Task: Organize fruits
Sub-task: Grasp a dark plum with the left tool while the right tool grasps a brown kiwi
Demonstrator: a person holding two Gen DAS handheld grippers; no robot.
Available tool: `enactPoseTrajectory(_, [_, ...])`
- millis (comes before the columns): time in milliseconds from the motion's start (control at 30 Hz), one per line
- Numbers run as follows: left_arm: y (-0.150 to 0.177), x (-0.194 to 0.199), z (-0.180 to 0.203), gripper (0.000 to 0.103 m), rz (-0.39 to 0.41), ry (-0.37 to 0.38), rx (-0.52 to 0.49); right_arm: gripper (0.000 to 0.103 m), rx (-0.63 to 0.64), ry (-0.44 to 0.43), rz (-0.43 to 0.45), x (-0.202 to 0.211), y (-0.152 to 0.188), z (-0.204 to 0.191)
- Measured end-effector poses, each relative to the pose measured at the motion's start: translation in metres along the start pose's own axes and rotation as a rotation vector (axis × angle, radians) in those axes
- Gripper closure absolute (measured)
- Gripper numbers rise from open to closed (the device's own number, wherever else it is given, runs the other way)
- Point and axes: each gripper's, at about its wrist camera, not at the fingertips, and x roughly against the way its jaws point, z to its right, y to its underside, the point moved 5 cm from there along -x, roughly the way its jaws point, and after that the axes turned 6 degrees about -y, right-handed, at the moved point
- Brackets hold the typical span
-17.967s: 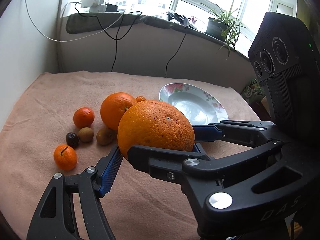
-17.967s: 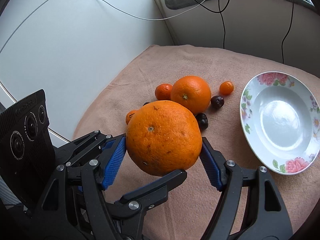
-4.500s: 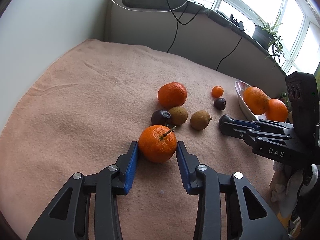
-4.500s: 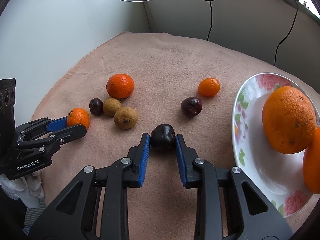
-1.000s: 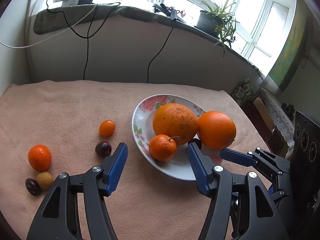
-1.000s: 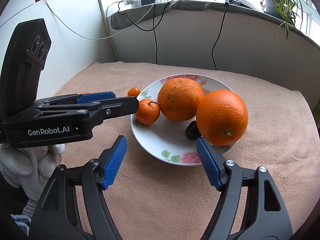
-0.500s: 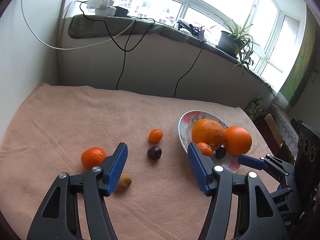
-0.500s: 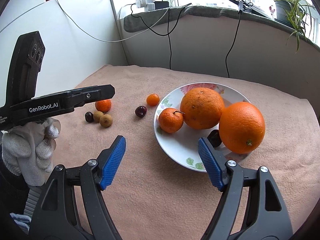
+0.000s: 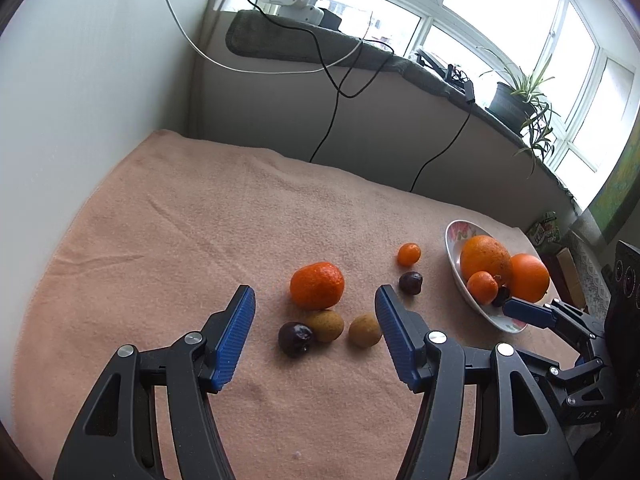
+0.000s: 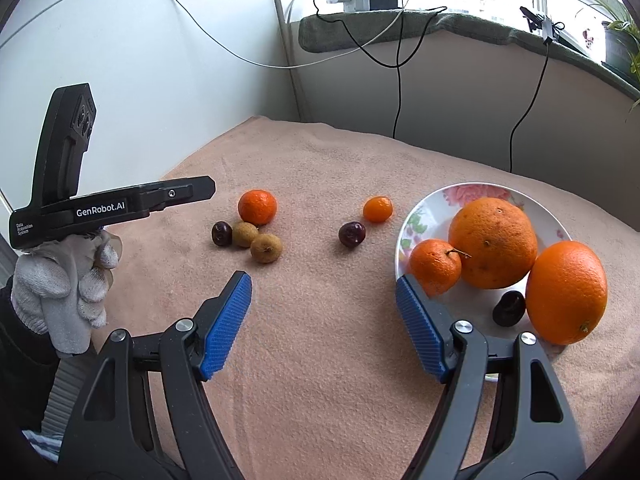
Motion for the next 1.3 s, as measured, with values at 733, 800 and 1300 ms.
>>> enactPoseTrajectory(733, [0.023, -0.033, -0.012, 0.063, -0.115, 0.009, -0.052, 0.048, 0.048, -0.089, -0.128, -0.086, -0.010, -0.023])
enactPoseTrajectory(800, [0.023, -0.034, -0.012, 0.063, -0.115, 0.008, -0.058, 0.049, 0.044, -0.096, -0.133, -0.091, -0.012, -0.022])
enactPoseTrajectory(1300, [0.024, -0.036, -0.002, 0.075, -0.102, -0.018, -0.134, 0.061, 0.057, -0.103, -0.161, -0.109, -0.014, -0.026])
